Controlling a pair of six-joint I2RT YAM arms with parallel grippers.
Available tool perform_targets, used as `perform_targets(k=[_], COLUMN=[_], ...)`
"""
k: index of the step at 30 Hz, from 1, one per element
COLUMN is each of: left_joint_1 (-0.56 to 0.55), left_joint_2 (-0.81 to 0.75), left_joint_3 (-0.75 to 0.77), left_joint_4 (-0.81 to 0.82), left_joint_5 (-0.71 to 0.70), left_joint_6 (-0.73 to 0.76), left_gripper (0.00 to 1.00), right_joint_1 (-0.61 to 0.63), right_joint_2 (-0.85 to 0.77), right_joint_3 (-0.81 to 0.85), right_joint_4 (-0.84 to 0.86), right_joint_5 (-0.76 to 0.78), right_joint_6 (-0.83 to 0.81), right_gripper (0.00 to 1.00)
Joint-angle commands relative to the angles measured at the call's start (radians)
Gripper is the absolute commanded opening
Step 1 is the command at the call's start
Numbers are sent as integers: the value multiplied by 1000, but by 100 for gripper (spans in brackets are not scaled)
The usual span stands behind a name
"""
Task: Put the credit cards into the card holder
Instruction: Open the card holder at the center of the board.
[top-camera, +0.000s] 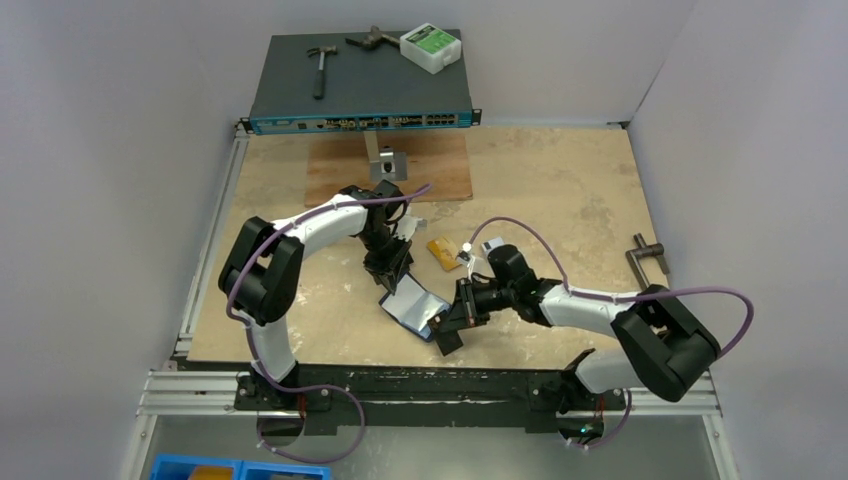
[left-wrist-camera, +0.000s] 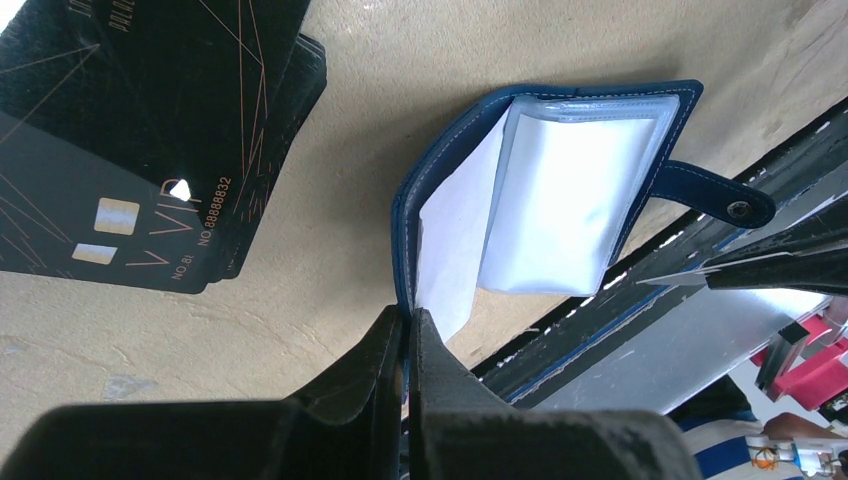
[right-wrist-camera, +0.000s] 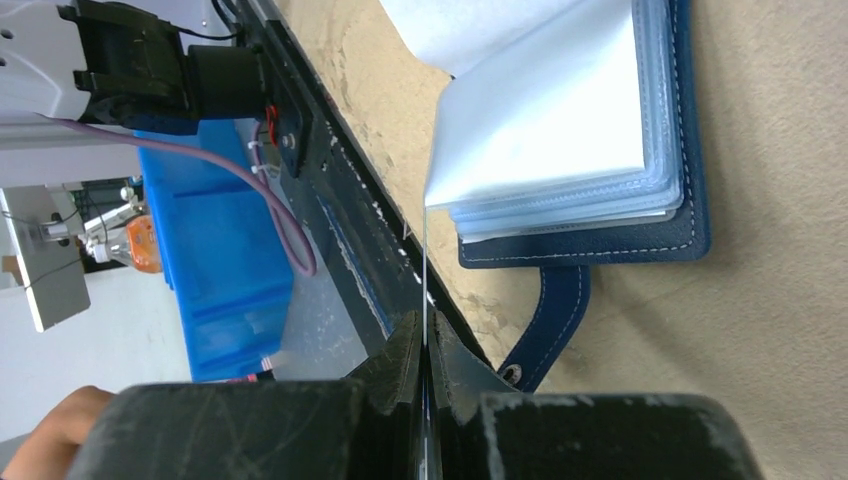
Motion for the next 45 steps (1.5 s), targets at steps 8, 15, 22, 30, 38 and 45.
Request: perform_targets(k=[8,15,22,30,38,45], left_joint_1=[5,5,5,4,5,5], left_joint_2=[-34,-33,-39,-42,-51,-56], left_joint_3=[-2,-2,1,1,-2,-3], left_joint_4=[13,14,11,10,12,14], left_joint_5=[-6,-8,-6,-6,-5,-7], left_joint_6=[10,12,14,17,19,19], left_gripper=[0,0,0,0,0,0], right_joint_1=[-9,-9,-9,-18,-27,-32], right_joint_2=[44,79,110,77,55,45], right_joint_3=[-21,-47,-47,-37,-32,-17], right_joint_4=[18,58,147,129,62,24], right_joint_5=[-9,-9,-25,-75,-85,-86], right_joint_6=[-39,-41,2,-17,-58,-82], right_gripper=[0,0,0,0,0,0])
